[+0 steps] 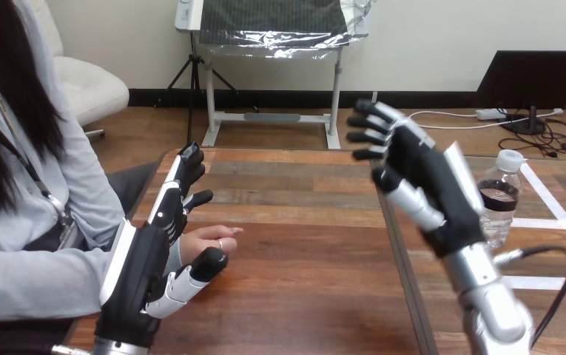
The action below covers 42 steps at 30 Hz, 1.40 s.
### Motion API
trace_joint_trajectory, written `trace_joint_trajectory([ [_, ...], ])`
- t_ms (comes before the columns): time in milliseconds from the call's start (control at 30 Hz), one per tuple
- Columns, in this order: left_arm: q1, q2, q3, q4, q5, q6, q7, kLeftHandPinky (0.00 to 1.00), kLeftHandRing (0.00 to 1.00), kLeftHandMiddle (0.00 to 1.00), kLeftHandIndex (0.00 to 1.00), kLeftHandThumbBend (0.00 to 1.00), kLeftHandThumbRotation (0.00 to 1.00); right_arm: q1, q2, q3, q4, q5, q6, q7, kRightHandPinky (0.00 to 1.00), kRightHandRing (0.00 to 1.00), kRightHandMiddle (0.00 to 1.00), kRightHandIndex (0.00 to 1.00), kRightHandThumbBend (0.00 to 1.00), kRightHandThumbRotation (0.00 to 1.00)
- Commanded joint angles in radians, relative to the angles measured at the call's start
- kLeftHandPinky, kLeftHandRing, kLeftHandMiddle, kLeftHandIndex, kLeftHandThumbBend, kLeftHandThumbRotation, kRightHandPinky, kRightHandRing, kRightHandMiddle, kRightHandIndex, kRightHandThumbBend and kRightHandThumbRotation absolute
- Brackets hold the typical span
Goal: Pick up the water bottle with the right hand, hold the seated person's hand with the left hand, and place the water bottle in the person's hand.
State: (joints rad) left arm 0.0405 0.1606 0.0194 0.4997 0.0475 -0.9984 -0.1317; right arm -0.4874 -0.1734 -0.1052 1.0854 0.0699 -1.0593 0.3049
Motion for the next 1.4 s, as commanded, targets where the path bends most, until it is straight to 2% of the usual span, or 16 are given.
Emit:
trace_joint_trajectory([
  [0, -0.049, 0.009, 0.014, -0.035, 0.005, -0.007, 0.015, 0.85, 0.96, 1.0, 0.98, 1.0, 0.87, -0.165, -0.067, -0.048, 0.008, 0.0, -0.005, -0.054, 0.66, 0.77, 0.8, 0.85, 1.0, 0.76],
  [167, -0.05, 0.009, 0.014, -0.027, 0.003, -0.02, 0.015, 0.86, 0.96, 1.0, 0.98, 1.0, 0.87, -0.195, -0.094, -0.055, 0.017, 0.005, 0.009, -0.058, 0.69, 0.79, 0.82, 0.87, 1.0, 0.76],
  [267, -0.048, 0.009, 0.013, -0.027, -0.002, -0.019, 0.015, 0.86, 0.96, 1.0, 0.98, 1.0, 0.87, -0.215, -0.116, -0.056, 0.025, -0.025, 0.018, -0.106, 0.71, 0.81, 0.82, 0.87, 1.0, 0.76],
  [567, -0.042, 0.01, 0.014, -0.029, -0.004, -0.019, 0.016, 0.87, 0.96, 1.0, 0.98, 1.0, 0.87, -0.268, -0.166, -0.065, 0.053, -0.026, 0.033, -0.123, 0.75, 0.83, 0.83, 0.88, 1.0, 0.73],
  [667, -0.039, 0.008, 0.016, -0.029, -0.002, -0.021, 0.021, 0.87, 0.96, 1.0, 0.98, 1.0, 0.87, -0.284, -0.184, -0.064, 0.061, -0.048, 0.046, -0.156, 0.76, 0.84, 0.83, 0.88, 1.0, 0.71],
  [867, -0.034, 0.007, 0.015, -0.033, -0.011, -0.02, 0.019, 0.88, 0.96, 1.0, 0.98, 1.0, 0.86, -0.318, -0.209, -0.075, 0.078, -0.05, 0.075, -0.171, 0.78, 0.85, 0.83, 0.88, 1.0, 0.68],
  [1167, -0.03, 0.006, 0.015, -0.038, -0.012, -0.02, 0.022, 0.88, 0.96, 1.0, 0.98, 1.0, 0.86, -0.362, -0.248, -0.073, 0.105, -0.094, 0.132, -0.258, 0.81, 0.86, 0.83, 0.86, 1.0, 0.64],
  [1367, -0.028, 0.005, 0.015, -0.04, -0.011, -0.023, 0.026, 0.88, 0.96, 1.0, 0.98, 1.0, 0.85, -0.388, -0.271, -0.067, 0.128, -0.12, 0.188, -0.31, 0.83, 0.87, 0.83, 0.87, 1.0, 0.64],
])
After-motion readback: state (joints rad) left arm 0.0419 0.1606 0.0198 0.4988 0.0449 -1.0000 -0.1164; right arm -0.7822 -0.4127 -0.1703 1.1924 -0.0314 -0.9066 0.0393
